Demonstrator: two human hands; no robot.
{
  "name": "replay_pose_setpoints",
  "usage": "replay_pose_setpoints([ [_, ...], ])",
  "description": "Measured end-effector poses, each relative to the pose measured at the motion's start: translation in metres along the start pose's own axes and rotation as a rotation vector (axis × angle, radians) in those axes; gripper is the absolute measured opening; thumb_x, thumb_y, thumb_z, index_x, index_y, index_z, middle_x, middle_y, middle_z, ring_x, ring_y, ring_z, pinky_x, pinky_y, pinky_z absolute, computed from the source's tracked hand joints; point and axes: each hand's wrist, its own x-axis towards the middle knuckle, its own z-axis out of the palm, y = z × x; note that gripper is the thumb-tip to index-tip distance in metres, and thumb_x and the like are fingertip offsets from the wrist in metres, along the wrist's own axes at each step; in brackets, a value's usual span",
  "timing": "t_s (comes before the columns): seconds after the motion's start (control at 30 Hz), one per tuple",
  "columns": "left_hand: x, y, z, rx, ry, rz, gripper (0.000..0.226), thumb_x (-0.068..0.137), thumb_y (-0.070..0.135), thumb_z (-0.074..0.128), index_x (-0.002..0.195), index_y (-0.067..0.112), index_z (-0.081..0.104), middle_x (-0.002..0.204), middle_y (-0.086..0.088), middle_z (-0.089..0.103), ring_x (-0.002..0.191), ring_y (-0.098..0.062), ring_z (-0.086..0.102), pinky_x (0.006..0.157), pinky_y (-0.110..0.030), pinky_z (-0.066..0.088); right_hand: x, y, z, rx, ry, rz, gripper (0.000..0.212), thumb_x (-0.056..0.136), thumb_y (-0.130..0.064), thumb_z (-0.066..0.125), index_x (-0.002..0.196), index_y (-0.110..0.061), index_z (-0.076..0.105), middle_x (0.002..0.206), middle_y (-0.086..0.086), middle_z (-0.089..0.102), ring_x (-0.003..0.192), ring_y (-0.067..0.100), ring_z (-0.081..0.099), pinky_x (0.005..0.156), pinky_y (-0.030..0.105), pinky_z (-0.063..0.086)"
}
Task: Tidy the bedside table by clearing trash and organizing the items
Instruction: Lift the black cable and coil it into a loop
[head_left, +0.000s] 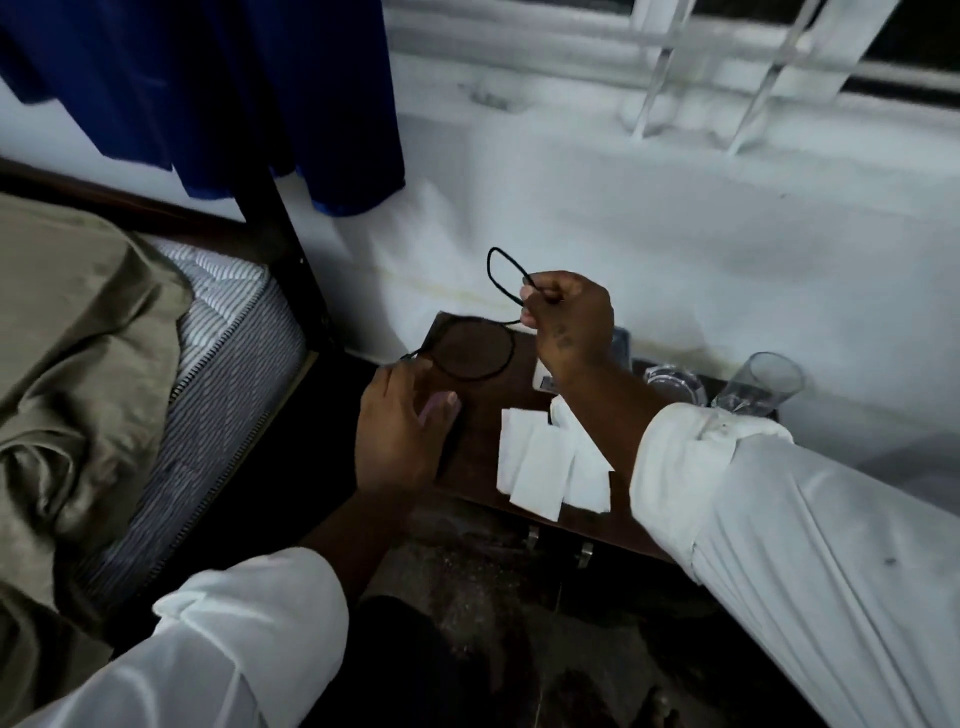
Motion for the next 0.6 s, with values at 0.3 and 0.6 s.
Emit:
replay_pose_setpoints([
  [0.3,0.066,0.142,-0.081,-0.219,0.088,0.281,0.046,0.100,0.018,0.056,0.145,0.023,0.049,0.125,0.003,0.054,0.088,0.004,0.058,0.082,-0.021,0.048,-0.035,-0.147,-0.051,0.182,-0.077,-0.197,0.009,0.086,0.009,0.065,0.091,0.004,0.071,0.077,0.018,0.065,0.065,0.028,0.058,0.072,0.046,0.051],
  [0.6,0.086,0.254,-0.163,-0.268,0.139,0.329,0.037,0.099,0.025,0.060,0.134,0.028,0.054,0.120,0.006,0.055,0.082,0.002,0.056,0.069,-0.015,0.045,-0.071,-0.290,-0.095,0.156,-0.061,-0.404,0.007,0.086,0.005,0.069,0.092,0.005,0.072,0.075,0.016,0.067,0.063,0.027,0.061,0.073,0.042,0.057],
])
